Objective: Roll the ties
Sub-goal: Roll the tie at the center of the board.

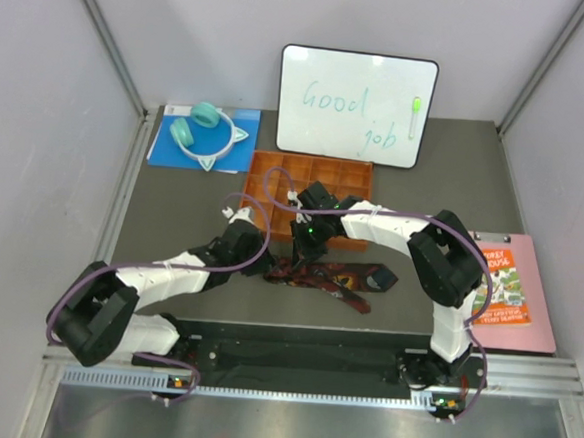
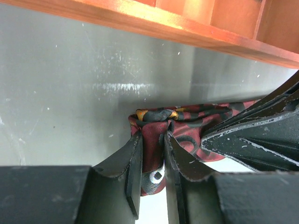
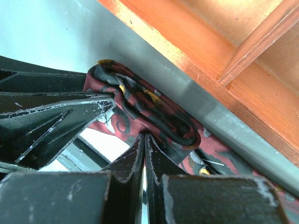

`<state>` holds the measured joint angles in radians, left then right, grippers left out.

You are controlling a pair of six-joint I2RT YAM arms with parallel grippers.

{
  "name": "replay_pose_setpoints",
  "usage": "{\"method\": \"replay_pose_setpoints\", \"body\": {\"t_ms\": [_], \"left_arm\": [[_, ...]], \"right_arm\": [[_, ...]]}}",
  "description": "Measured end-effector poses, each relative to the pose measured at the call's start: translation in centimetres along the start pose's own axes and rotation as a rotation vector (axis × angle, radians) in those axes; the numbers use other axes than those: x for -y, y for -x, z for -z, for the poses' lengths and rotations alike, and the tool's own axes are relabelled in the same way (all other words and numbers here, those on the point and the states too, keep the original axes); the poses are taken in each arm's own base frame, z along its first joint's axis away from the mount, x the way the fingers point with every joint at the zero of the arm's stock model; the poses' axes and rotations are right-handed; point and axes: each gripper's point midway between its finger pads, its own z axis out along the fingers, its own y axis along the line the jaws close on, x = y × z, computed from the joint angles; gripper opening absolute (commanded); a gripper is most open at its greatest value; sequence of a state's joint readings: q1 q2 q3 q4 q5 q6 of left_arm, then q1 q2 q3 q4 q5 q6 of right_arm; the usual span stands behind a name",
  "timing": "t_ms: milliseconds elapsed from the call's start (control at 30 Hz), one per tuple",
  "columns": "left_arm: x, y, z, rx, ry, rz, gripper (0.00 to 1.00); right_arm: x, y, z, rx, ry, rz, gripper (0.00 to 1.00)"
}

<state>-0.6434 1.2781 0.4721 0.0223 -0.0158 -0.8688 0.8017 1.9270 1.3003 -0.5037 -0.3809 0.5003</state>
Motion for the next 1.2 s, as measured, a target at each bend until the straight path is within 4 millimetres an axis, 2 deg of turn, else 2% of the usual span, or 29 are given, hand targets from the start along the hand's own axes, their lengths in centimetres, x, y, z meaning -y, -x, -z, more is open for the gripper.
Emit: {"method": "replay_pose_setpoints", "body": {"t_ms": [133,633,900,1200], "left_arm": [[0.0,0.0,0.4,-0.02,0.028,-0.007,0.01],[-0.1,0.9,3.9,-0.063,0.147,-0.08,0.0],[-0.8,1.3,5.4,-0.104,0.234,-0.143,0.01],[0.7,1.6,6.3,-0.158,0.273,-0.223,0.02]], "right_arm": [[0.0,0.0,0.0,-0.002,0.003,-0.001,0.0],[-0.6,-0.3,0.1,-0.016,0.025,-0.01,0.0],[-0.7,-1.5,-0.3,-0.036,-0.021,-0.004,0.0],[-1.9,-2.5,-0.8,-0.053,-0.021,0.008,0.0]]}}
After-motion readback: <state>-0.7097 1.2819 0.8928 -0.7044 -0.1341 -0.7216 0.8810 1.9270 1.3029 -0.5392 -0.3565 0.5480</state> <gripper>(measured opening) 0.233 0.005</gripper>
